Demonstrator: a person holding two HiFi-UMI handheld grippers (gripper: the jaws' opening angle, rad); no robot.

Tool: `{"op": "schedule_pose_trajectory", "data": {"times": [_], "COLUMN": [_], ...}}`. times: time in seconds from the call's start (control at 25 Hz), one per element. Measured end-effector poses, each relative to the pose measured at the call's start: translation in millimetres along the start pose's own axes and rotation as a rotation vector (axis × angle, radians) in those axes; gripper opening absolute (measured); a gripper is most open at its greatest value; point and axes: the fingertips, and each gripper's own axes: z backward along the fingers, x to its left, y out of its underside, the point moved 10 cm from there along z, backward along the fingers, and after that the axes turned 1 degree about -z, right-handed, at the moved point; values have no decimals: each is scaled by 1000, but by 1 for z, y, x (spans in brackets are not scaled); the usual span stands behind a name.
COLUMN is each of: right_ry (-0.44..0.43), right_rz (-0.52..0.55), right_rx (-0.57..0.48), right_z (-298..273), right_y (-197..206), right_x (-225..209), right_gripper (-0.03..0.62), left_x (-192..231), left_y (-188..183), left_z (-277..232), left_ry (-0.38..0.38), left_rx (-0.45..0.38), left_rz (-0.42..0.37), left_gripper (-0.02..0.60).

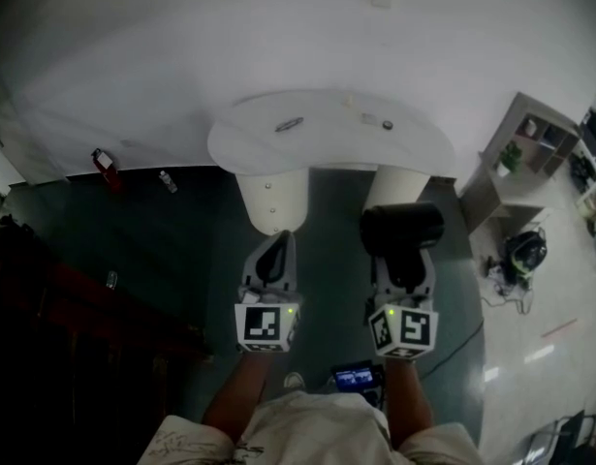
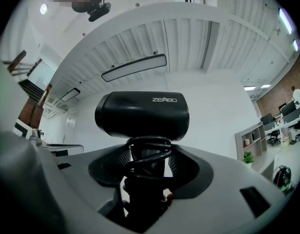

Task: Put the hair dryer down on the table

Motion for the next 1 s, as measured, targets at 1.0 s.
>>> {"op": "schedule_pose_trajectory", "data": {"times": [1.0], "right_ry": [-40], "right_rz": [-23], "right_rx": [4], "right_z": [-154], "right_y": [33], "right_x": [-116], "right_gripper": [253], "left_x": [-13], "left_y": [24], "left_z": [-170], "left_ry": [-92], "left_rx": [-3], "left_rz": [-5], "left_gripper": [-3]}}
